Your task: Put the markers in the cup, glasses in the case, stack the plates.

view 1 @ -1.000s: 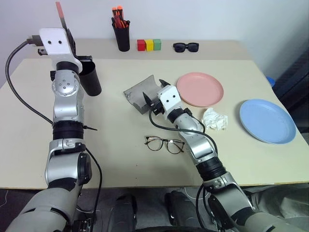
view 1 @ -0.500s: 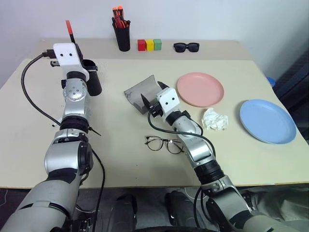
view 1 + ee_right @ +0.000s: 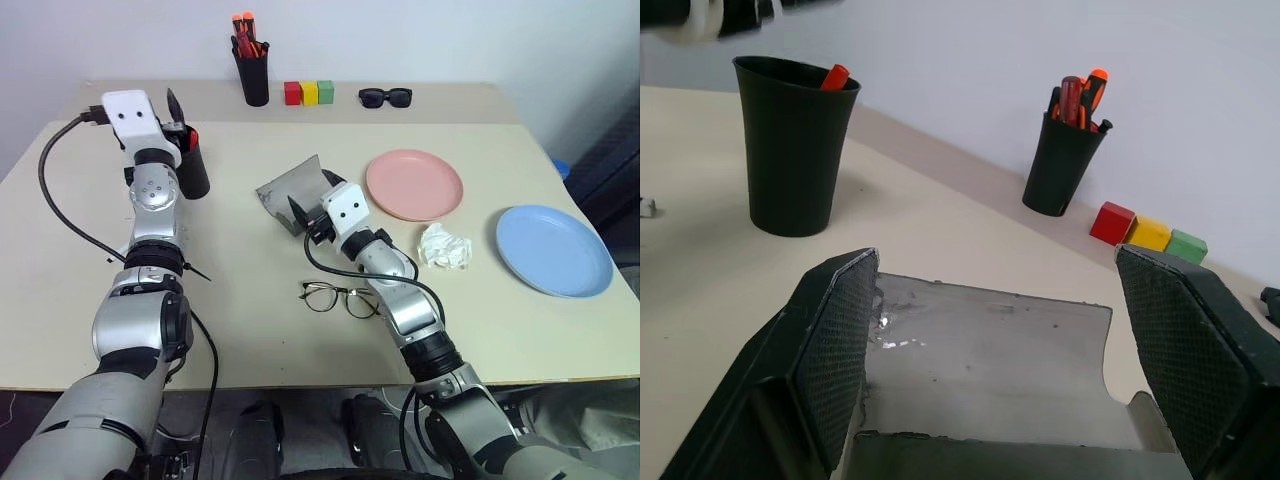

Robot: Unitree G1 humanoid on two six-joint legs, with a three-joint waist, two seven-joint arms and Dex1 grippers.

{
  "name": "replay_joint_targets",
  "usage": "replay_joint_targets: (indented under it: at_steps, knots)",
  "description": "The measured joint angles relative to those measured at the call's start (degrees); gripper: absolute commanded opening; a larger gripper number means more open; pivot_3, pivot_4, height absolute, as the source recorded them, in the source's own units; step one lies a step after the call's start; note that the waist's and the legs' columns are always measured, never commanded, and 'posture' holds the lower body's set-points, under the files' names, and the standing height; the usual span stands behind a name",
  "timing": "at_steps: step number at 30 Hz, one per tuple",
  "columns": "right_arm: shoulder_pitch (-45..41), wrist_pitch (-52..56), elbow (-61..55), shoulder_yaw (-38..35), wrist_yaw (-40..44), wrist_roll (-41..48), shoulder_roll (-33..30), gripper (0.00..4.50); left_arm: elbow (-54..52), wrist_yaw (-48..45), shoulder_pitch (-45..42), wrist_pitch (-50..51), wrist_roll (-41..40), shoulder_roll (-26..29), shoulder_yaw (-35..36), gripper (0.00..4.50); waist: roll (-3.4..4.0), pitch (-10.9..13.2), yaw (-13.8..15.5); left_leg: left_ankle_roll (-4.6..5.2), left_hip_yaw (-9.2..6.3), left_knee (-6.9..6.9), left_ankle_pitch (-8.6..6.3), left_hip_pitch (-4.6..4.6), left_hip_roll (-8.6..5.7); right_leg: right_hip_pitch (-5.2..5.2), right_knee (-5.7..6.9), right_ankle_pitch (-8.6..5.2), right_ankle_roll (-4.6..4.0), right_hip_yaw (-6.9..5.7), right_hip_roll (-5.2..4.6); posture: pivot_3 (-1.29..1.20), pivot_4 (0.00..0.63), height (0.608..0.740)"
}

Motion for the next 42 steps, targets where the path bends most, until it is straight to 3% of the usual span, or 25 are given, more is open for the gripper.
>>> replay_joint_targets:
  at_steps: [5, 6, 8, 14, 19, 26, 29, 36, 42]
  knots:
    - [1.0, 0.8, -1.5, -0.1, 0.7, 0.0, -0.5, 3.86, -17.5, -2.5, 9.1, 12.7, -2.6, 7.6, 2.6, 3.74, 0.03, 0.0, -0.7, -0.04, 0.03, -0.06, 0.02, 0.03, 0.06, -0.04, 0.09, 0.00, 0.00, 0.00, 0.01, 0.00, 0.150, 0.722]
    - [1.3, 0.9, -1.9, -0.3, 0.9, 0.1, -1.0, 3.86, -20.2, -3.9, 11.5, 15.9, -3.3, 8.7, 3.0, 4.01, 0.02, 0.0, -0.7, -0.05, 0.03, -0.04, 0.03, 0.03, 0.06, -0.04, 0.11, 0.00, 0.00, 0.00, 0.01, 0.00, 0.150, 0.722]
    - [1.5, 1.3, -2.7, -0.4, 1.9, 0.5, -1.6, 3.86, -28.2, -7.9, 18.1, 25.7, -5.4, 11.7, 3.1, 4.48, 0.02, 0.0, -0.8, -0.06, 0.02, -0.02, 0.04, 0.02, 0.06, -0.04, 0.12, 0.00, 0.00, -0.02, 0.00, 0.00, 0.150, 0.722]
    - [3.2, 2.9, -5.3, -1.3, 6.1, 2.5, -6.3, 3.86, -45.7, -23.7, 32.4, 56.5, -12.9, 19.5, -0.1, 4.48, -0.02, 0.0, 0.0, -0.06, -0.04, 0.02, 0.04, 0.03, 0.05, 0.00, 0.16, -0.01, -0.02, -0.07, -0.01, 0.00, 0.150, 0.722]
    - [6.1, 4.2, -9.4, -1.5, 10.8, 4.7, -10.5, 3.86, -46.6, -30.1, 32.8, 68.6, -13.9, 21.0, -4.6, 4.48, -0.02, 0.0, 0.1, -0.07, -0.07, 0.02, 0.04, 0.04, 0.05, 0.00, 0.16, -0.02, -0.04, -0.09, 0.00, 0.00, 0.150, 0.722]
    - [10.5, 6.9, -14.1, -1.2, 17.1, 7.4, -14.6, 3.86, -35.8, -34.6, 24.8, 72.9, -7.6, 24.2, -13.4, 4.48, -0.02, 0.0, 0.1, -0.07, -0.07, 0.00, 0.04, 0.05, 0.05, -0.03, 0.16, -0.02, -0.05, -0.09, 0.03, 0.00, 0.150, 0.722]
    - [11.4, 7.4, -15.3, -0.8, 17.4, 7.4, -14.5, 3.86, -32.8, -35.8, 22.6, 72.2, -6.3, 24.1, -14.7, 3.68, -0.02, 0.0, 0.1, -0.07, -0.07, 0.01, 0.04, 0.05, 0.04, -0.02, 0.16, -0.02, -0.05, -0.08, 0.02, 0.00, 0.150, 0.722]
    - [12.3, 8.2, -16.1, -0.3, 17.1, 7.3, -14.4, 3.86, -29.2, -36.3, 20.9, 70.2, -5.4, 22.6, -14.8, 0.08, -0.01, 0.0, 0.0, -0.07, -0.07, 0.01, 0.04, 0.09, 0.05, -0.02, 0.20, -0.02, -0.05, -0.07, 0.02, 0.00, 0.150, 0.722]
    - [12.3, 8.7, -16.1, 0.0, 18.6, 7.9, -14.3, 3.86, -29.9, -33.0, 22.3, 69.3, -5.1, 21.8, -12.1, 0.03, -0.02, 0.0, 0.0, -0.07, -0.07, 0.01, 0.04, 0.08, 0.05, -0.02, 0.21, -0.02, -0.05, -0.07, 0.02, 0.00, 0.150, 0.722]
